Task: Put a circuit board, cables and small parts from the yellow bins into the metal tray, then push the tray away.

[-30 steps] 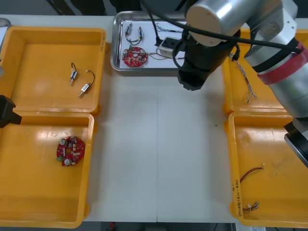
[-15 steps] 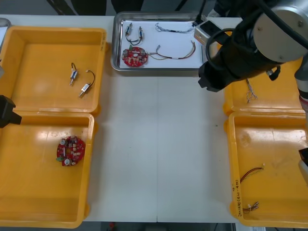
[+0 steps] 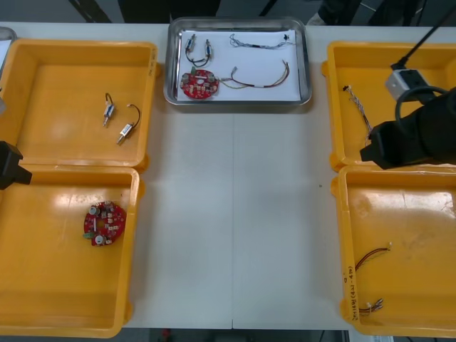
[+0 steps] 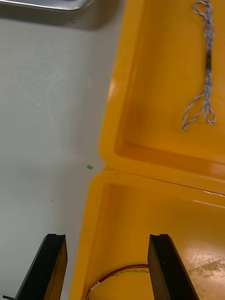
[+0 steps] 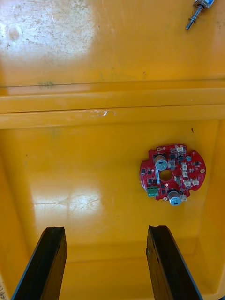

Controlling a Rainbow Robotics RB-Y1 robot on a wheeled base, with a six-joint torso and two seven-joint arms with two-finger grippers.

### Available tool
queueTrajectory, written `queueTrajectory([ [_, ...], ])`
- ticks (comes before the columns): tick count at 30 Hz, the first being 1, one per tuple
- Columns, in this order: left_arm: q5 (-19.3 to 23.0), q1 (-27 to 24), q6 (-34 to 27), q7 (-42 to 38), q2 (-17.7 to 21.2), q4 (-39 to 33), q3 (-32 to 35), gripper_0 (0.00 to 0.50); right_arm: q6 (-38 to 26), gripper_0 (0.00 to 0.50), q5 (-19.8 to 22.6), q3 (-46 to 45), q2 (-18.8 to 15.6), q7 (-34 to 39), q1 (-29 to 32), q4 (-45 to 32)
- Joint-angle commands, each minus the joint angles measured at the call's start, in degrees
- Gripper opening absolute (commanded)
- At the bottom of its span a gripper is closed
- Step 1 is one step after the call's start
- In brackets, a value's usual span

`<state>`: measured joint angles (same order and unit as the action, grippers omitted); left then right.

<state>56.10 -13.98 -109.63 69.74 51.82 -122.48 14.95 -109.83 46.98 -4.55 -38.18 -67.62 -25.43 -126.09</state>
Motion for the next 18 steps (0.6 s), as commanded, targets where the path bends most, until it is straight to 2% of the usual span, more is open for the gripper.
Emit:
queueTrajectory([
  [1,-0.47,0.80,-0.37,4.97,2.67,-1.18,1.83,0.500,-0.17,0.500,3.12,-8.98,-4.27,-0.49,4.95,-1.88],
  [7,-0.47,0.80,-0.37,4.97,2.67,-1.18,1.83,0.500,-0.17,0.500,3.21,-13.90,-6.47,-1.90,8.91,-1.79],
  [13,-0.47,0.80,-0.37,4.97,2.67,-1.18,1.83,0.500,-0.17,0.500,1.10,-15.75,-6.64,-3.04,11.89,-1.70],
  [18,-0.47,0.80,-0.37,4.97,2.67,-1.18,1.83,0.500,-0.17,0.500,1.63,-16.89,-6.64,-3.57,14.53,-0.21],
])
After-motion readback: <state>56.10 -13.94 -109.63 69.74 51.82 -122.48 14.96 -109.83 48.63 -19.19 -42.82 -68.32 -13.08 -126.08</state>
